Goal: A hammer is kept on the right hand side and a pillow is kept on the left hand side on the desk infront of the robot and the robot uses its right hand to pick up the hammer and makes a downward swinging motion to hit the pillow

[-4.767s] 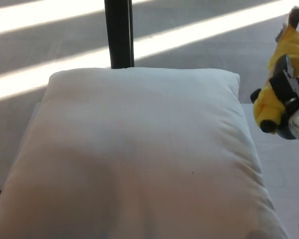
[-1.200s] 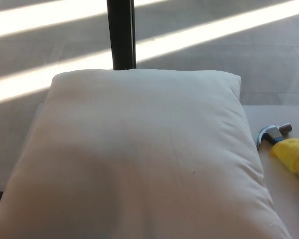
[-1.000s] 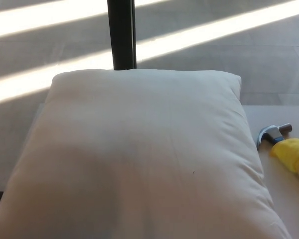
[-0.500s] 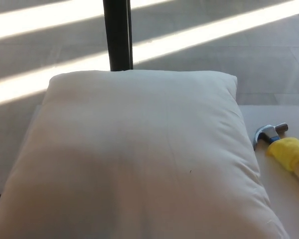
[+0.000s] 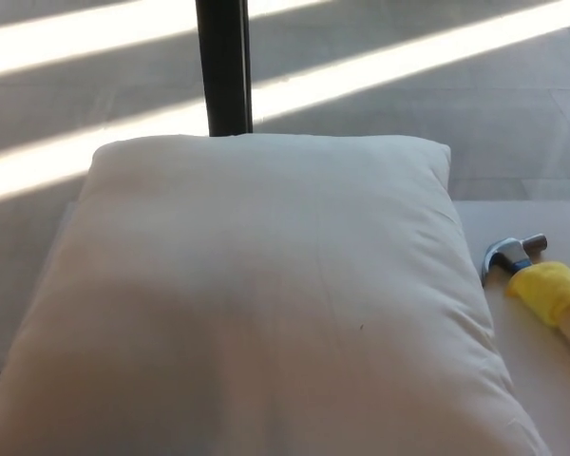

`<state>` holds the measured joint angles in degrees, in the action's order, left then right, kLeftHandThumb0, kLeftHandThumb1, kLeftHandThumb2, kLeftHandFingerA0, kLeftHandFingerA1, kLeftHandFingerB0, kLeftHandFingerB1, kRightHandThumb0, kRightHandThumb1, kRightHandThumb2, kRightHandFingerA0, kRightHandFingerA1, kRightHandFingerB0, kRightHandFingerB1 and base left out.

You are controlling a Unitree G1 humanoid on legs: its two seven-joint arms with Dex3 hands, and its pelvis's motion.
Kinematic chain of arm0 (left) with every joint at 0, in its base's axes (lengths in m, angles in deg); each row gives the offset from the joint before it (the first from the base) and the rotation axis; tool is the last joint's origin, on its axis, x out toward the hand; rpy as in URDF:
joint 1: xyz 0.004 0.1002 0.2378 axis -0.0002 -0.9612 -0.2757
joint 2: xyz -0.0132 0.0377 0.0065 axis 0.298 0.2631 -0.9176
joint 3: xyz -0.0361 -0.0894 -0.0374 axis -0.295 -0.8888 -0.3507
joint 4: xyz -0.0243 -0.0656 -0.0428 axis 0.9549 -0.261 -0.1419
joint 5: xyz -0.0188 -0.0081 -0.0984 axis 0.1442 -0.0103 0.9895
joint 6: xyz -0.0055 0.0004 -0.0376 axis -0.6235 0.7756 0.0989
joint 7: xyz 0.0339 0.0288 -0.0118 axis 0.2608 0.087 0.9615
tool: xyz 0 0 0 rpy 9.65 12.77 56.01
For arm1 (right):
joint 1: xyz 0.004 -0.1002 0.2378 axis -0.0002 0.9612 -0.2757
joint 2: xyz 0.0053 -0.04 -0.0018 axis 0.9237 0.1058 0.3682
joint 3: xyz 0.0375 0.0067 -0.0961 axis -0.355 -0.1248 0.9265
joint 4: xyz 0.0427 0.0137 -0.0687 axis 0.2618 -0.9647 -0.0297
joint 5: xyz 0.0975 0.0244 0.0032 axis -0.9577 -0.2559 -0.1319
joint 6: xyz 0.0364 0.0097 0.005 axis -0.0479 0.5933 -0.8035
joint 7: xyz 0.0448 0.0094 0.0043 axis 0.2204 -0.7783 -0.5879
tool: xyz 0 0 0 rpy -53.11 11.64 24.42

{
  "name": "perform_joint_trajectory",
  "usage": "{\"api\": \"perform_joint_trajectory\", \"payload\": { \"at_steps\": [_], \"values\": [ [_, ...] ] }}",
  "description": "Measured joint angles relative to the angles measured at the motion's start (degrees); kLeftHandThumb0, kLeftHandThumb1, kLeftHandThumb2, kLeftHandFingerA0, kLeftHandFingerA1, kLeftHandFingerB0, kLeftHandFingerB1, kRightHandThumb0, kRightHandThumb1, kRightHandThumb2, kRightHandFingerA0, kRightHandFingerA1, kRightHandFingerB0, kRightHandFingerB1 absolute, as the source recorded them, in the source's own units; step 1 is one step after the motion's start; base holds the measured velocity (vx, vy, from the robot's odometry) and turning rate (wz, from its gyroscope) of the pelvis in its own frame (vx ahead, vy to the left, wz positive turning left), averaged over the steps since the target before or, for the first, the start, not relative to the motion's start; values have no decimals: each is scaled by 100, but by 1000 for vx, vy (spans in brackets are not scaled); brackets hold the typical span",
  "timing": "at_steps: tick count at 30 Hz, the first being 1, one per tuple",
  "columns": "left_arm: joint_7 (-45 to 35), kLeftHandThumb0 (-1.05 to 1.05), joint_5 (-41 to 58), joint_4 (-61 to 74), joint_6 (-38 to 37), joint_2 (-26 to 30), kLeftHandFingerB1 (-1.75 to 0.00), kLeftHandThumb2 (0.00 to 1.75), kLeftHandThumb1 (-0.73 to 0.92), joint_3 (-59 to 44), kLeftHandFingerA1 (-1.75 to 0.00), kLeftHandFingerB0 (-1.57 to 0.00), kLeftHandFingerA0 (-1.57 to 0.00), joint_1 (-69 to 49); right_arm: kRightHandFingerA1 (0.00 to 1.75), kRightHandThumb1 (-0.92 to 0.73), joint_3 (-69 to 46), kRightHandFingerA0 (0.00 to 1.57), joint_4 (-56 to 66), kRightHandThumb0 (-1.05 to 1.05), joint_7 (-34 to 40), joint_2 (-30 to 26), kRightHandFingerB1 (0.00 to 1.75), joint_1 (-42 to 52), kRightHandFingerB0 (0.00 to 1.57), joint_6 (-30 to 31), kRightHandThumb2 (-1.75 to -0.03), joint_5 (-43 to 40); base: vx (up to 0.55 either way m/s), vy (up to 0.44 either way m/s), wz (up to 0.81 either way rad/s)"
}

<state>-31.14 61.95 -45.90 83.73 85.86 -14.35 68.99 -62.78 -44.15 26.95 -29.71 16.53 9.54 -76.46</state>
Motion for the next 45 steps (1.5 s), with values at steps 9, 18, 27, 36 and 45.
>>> {"api": "perform_joint_trajectory", "payload": {
  "at_steps": [9, 18, 27, 36, 45],
  "values": [
    [209, -61, -71, -122, -2, 7, -44, 62, 72, 2, -55, -49, -51, -17, 61, -62, 841, 38, -372, -77, -706, 18, 48, 50, 25, -451, -104, -17, 0, 0, 0],
    [234, -61, -74, -159, -2, 14, -44, 62, 73, -32, -55, -50, -52, 72, 51, -74, 1043, 45, -498, -77, -960, 12, 38, 64, 32, -662, -62, -114, 0, 0, 0],
    [219, -61, -73, -182, -2, 9, -45, 62, 72, -53, -56, -50, -51, 64, 60, -72, 1356, 55, -351, -71, -995, 5, 36, 46, 34, -674, -62, -142, 0, 0, 0],
    [198, -61, -71, -160, -1, 3, -45, 61, 72, -65, -57, -51, -51, 53, 67, -53, 1537, 52, -446, -67, -969, -3, 53, 14, 36, -677, -91, -174, 0, 0, 0],
    [154, -62, -98, -155, -2, 3, -44, 62, 74, -9, -54, -47, -48, 46, 56, -67, 1615, 54, -579, -62, -941, -12, 40, 22, 41, -681, -60, -193, 0, 0, 0]
  ]
}}
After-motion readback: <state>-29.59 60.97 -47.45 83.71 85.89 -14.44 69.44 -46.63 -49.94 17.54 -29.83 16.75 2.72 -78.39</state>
